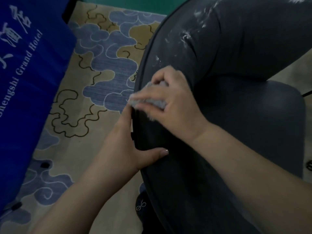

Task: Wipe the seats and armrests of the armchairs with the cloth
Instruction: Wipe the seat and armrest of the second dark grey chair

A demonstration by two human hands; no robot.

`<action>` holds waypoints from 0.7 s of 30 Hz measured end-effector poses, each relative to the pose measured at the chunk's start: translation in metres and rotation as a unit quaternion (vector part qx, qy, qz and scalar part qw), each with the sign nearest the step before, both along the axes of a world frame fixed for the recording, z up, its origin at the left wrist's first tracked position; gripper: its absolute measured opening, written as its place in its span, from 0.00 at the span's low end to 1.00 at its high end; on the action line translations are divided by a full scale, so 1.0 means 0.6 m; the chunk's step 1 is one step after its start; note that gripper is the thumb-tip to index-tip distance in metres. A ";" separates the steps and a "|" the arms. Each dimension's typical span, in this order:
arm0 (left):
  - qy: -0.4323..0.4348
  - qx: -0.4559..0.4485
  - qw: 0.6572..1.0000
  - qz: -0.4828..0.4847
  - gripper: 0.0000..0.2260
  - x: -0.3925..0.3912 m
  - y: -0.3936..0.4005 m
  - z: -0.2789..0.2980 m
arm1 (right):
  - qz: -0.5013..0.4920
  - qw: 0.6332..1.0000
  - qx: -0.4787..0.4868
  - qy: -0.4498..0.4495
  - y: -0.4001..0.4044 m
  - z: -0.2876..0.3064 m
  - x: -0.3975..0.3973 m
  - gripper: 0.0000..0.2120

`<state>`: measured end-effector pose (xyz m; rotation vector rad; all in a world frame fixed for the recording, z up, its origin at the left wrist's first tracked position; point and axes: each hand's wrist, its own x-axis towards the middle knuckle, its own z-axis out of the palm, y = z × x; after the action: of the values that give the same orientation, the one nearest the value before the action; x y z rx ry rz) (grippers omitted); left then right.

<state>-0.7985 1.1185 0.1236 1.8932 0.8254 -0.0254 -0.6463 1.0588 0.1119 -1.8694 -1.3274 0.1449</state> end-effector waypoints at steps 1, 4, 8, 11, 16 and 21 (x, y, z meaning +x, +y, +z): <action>0.002 -0.009 1.000 0.003 0.53 0.001 0.002 0.000 | -0.018 1.000 -0.009 -0.002 0.009 0.000 0.018 0.09; 0.003 -0.028 0.999 0.019 0.56 0.004 0.005 0.001 | -0.061 0.998 -0.015 0.014 0.014 -0.001 0.053 0.10; 0.013 -0.004 1.000 0.009 0.56 0.017 0.007 0.015 | -0.063 0.997 0.005 0.034 -0.026 -0.012 0.011 0.14; 0.017 0.000 1.000 0.007 0.56 0.031 0.013 0.015 | -0.055 0.998 0.004 0.024 -0.013 -0.010 0.037 0.12; 0.017 0.016 0.999 0.022 0.55 0.052 0.031 0.009 | -0.126 0.992 0.011 0.016 0.043 -0.009 0.107 0.11; -0.018 0.033 0.999 0.010 0.51 0.079 0.053 0.008 | -0.117 0.987 0.028 0.110 -0.046 -0.035 0.044 0.14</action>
<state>-0.7511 1.1501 0.1284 1.9419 0.8293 0.0498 -0.6197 1.0312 0.0907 -1.8857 -0.9470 0.1825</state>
